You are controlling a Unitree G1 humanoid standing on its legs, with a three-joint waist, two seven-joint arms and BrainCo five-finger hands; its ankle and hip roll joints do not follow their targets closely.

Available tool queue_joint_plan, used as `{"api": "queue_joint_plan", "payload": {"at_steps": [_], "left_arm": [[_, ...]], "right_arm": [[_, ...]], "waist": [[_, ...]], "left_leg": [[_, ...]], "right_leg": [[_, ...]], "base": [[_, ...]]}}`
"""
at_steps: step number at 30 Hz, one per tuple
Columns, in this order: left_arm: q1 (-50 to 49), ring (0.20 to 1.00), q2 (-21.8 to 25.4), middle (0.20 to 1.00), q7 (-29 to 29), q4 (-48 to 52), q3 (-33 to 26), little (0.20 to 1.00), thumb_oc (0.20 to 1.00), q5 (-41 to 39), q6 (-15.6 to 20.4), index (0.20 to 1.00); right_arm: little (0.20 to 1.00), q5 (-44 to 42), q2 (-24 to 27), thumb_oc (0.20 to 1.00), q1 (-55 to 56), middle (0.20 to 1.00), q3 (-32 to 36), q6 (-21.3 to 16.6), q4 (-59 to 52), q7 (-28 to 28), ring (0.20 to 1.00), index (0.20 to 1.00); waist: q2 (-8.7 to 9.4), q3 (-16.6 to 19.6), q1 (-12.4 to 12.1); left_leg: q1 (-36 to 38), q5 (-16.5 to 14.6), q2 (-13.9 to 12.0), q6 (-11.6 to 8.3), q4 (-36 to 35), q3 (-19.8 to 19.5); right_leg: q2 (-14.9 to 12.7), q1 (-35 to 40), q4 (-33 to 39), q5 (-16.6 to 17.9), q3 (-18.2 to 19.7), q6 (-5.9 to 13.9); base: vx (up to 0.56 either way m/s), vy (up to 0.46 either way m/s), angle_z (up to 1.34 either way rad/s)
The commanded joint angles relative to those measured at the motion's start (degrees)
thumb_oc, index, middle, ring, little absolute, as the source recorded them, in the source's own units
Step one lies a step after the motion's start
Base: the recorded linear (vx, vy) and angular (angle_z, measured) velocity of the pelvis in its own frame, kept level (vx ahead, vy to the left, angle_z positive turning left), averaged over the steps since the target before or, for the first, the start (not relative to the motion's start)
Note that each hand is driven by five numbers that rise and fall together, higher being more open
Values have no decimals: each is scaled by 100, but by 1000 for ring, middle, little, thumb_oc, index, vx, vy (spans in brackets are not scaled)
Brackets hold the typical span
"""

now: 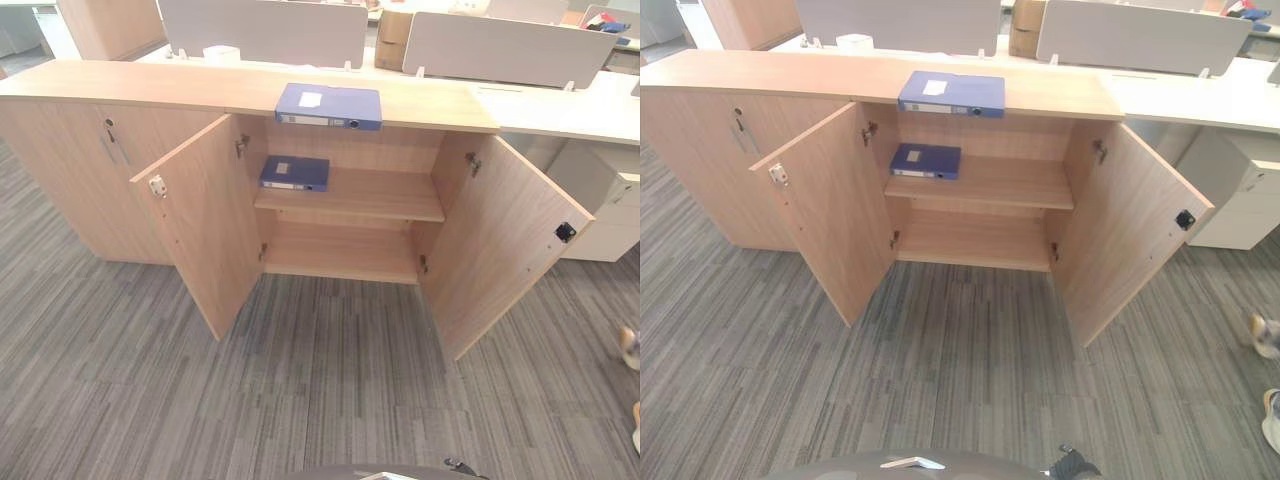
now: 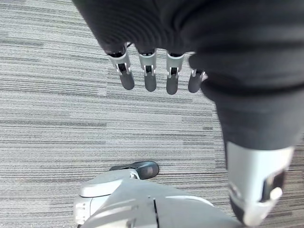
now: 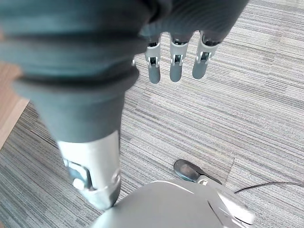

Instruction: Put the empty folder in the office cabinet

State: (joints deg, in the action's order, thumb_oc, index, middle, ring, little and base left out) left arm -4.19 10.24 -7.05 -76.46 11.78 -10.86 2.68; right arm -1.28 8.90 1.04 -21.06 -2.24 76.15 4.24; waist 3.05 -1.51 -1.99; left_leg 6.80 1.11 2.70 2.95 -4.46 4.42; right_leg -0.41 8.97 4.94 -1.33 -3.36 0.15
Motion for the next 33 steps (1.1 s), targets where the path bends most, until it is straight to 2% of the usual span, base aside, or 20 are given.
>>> {"api": "queue_joint_plan", "payload": {"at_steps": [1,33], "left_arm": [[465,1000,-196,1000,-4,-485,77,1000,1000,85,65,1000],[431,1000,-154,1000,-27,-556,-57,1000,1000,-13,38,1000]], "right_arm": [[1000,-164,167,1000,-117,1000,-180,-4,101,23,1000,1000],[1000,54,187,1000,-131,1000,-271,-25,83,-25,1000,1000]], "waist": [[-226,-79,12],[-209,-89,83]], "left_leg": [[205,-385,-173,-311,-54,-46],[174,-361,-192,-330,-54,66]], "right_leg": [[-34,-86,-100,16,-61,349],[-16,-163,-117,84,25,343]], "base": [[0,0,0],[-3,1,-2]]}}
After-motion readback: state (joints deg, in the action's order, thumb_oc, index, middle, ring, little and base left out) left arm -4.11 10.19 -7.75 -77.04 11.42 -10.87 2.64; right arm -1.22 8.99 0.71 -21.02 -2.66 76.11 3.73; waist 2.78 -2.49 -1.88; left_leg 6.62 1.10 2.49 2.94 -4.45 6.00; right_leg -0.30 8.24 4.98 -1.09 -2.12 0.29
